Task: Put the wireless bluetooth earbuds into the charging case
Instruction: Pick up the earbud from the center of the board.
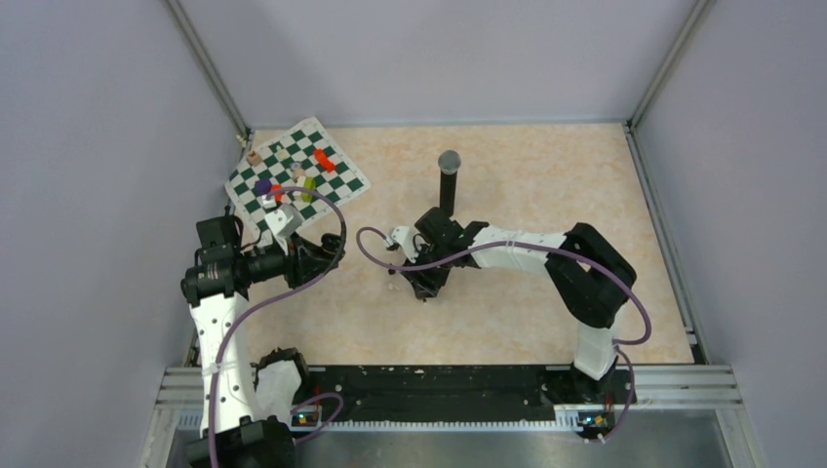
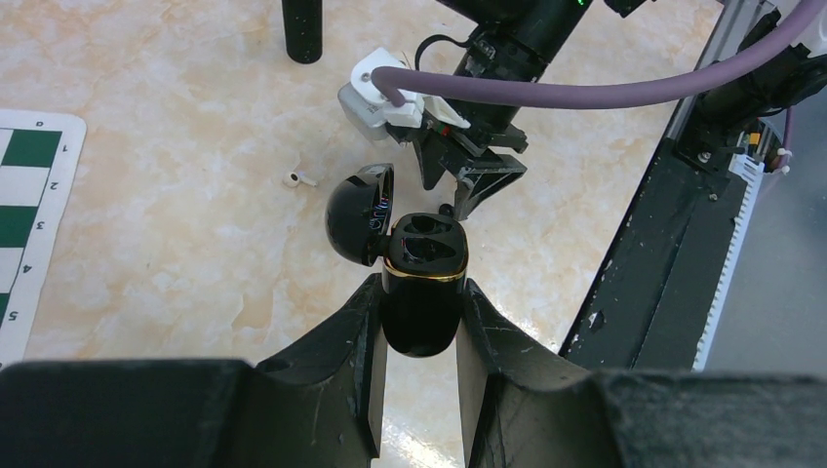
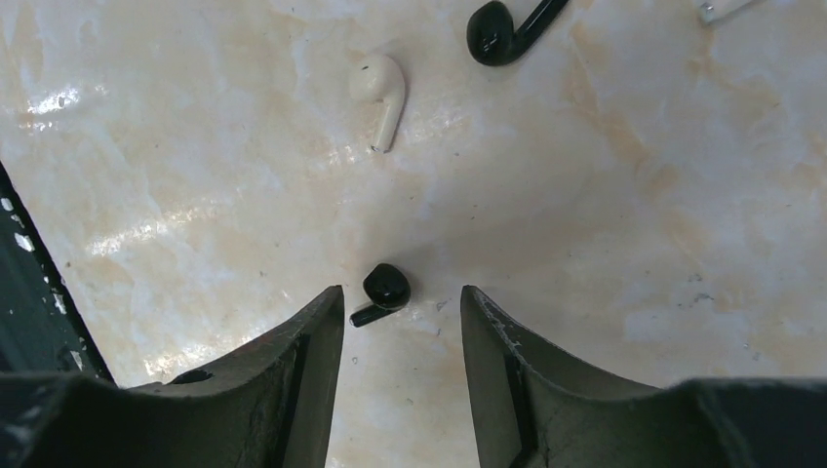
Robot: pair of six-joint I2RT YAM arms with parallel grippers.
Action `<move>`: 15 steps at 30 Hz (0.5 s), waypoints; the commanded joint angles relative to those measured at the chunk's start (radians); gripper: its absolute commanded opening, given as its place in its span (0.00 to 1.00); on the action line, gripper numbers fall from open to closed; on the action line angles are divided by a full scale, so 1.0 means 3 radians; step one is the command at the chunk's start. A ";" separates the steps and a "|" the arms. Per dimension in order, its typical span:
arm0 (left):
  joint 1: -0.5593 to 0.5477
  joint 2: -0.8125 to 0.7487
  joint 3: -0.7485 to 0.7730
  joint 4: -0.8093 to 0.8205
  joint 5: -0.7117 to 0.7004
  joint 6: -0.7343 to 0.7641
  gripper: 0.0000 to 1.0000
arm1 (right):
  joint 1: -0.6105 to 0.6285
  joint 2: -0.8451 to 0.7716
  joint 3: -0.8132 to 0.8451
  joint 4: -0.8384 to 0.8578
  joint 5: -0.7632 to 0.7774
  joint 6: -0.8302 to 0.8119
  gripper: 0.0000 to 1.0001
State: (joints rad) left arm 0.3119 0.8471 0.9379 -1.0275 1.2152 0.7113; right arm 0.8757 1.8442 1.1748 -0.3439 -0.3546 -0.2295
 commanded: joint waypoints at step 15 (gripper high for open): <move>0.0039 -0.0004 0.0003 -0.0032 0.0132 0.0098 0.00 | -0.0099 0.0225 0.0202 -0.0145 -0.0364 0.0100 0.41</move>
State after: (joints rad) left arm 0.3149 0.8471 0.9379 -1.0336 1.2156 0.7158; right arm 0.8536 1.8927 1.1995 -0.3859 -0.4446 -0.2077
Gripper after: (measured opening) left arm 0.325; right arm 0.421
